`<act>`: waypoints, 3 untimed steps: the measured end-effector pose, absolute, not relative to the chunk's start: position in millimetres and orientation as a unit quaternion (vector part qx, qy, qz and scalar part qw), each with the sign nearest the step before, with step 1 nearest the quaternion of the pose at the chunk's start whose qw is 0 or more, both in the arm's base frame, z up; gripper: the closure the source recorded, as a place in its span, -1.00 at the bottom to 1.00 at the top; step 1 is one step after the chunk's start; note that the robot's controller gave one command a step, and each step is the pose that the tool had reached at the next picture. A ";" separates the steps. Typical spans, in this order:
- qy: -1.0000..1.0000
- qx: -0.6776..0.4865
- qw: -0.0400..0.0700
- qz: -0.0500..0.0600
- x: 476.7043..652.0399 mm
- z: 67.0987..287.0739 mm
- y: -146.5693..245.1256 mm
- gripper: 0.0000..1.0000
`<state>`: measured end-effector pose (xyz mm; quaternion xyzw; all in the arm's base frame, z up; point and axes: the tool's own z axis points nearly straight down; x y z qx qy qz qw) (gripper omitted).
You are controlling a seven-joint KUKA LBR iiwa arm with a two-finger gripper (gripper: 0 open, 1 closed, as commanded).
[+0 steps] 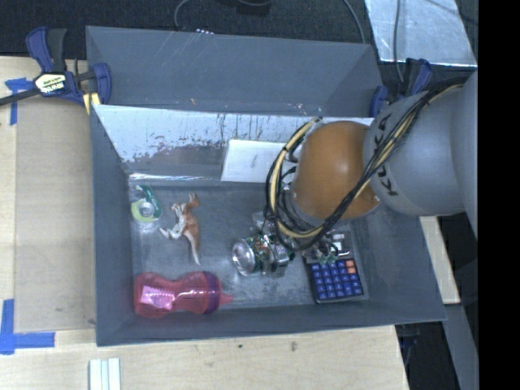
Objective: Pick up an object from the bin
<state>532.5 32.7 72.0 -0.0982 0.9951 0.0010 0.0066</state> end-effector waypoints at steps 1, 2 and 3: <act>0.995 -0.098 0.007 0.001 532.6 72.1 32.7 1.00; 0.995 -0.104 0.008 0.001 549.9 152.2 38.8 1.00; 0.995 -0.104 0.008 0.001 549.9 152.2 38.8 1.00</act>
Offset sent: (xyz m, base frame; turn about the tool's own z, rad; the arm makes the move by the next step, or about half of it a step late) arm 0.0166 0.0067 0.0800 -0.0151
